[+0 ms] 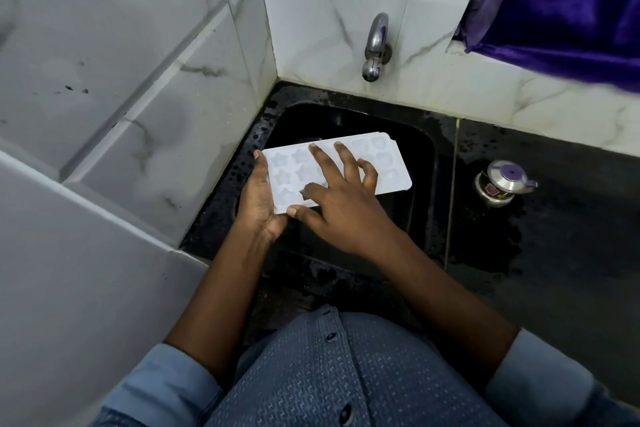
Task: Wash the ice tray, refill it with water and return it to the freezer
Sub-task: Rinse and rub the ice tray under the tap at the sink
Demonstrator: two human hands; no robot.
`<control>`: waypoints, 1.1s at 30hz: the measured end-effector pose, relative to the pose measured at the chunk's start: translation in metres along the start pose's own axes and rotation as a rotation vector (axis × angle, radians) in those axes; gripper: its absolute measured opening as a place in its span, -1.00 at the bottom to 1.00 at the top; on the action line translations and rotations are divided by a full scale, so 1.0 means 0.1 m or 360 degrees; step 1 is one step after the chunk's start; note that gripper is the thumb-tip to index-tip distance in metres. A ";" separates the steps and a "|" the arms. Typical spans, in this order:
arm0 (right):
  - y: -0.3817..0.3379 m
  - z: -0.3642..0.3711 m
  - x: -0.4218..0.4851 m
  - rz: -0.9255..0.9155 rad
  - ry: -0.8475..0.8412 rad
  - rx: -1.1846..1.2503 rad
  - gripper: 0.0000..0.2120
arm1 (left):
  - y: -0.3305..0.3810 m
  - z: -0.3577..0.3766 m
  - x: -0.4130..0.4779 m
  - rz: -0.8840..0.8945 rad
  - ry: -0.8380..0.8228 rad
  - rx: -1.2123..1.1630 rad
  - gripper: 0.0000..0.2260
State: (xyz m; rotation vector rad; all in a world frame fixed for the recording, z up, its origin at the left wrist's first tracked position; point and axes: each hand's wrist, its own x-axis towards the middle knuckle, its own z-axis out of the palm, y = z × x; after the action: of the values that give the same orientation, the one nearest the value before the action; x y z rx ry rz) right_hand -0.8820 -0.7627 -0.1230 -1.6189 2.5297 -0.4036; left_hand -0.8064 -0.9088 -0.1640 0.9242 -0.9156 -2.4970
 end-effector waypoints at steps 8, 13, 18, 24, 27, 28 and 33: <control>-0.02 0.02 -0.07 0.0026 0.0050 0.0004 -0.49 | 0.03 0.07 -0.07 -0.0021 -0.0024 -0.0088 -0.28; -0.03 -0.05 -0.05 0.0029 0.0104 0.0033 -0.54 | 0.01 0.10 -0.10 -0.0046 -0.0019 -0.0101 -0.29; -0.06 -0.03 -0.05 0.0020 0.0066 0.0024 -0.46 | 0.04 0.00 -0.03 -0.0023 -0.0051 -0.0094 -0.29; -0.06 -0.08 0.00 0.0038 0.0106 0.0065 -0.47 | -0.04 -0.01 -0.02 -0.0033 -0.0033 -0.0001 -0.27; -0.05 -0.12 -0.01 0.0060 0.0048 0.0079 -0.48 | -0.03 -0.04 0.01 -0.0058 -0.0049 0.0000 -0.24; -0.05 -0.11 -0.01 0.0057 0.0025 0.0067 -0.49 | -0.03 -0.04 0.02 -0.0070 -0.0074 -0.0012 -0.25; -0.08 -0.07 -0.04 0.0042 -0.0017 -0.0003 -0.46 | -0.07 -0.06 0.01 -0.0080 -0.0069 -0.0025 -0.28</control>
State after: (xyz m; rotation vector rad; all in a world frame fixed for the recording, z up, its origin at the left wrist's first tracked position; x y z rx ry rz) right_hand -0.8748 -0.7607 -0.1143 -1.5824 2.5412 -0.3889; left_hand -0.8034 -0.9068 -0.1727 0.9020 -0.8958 -2.5723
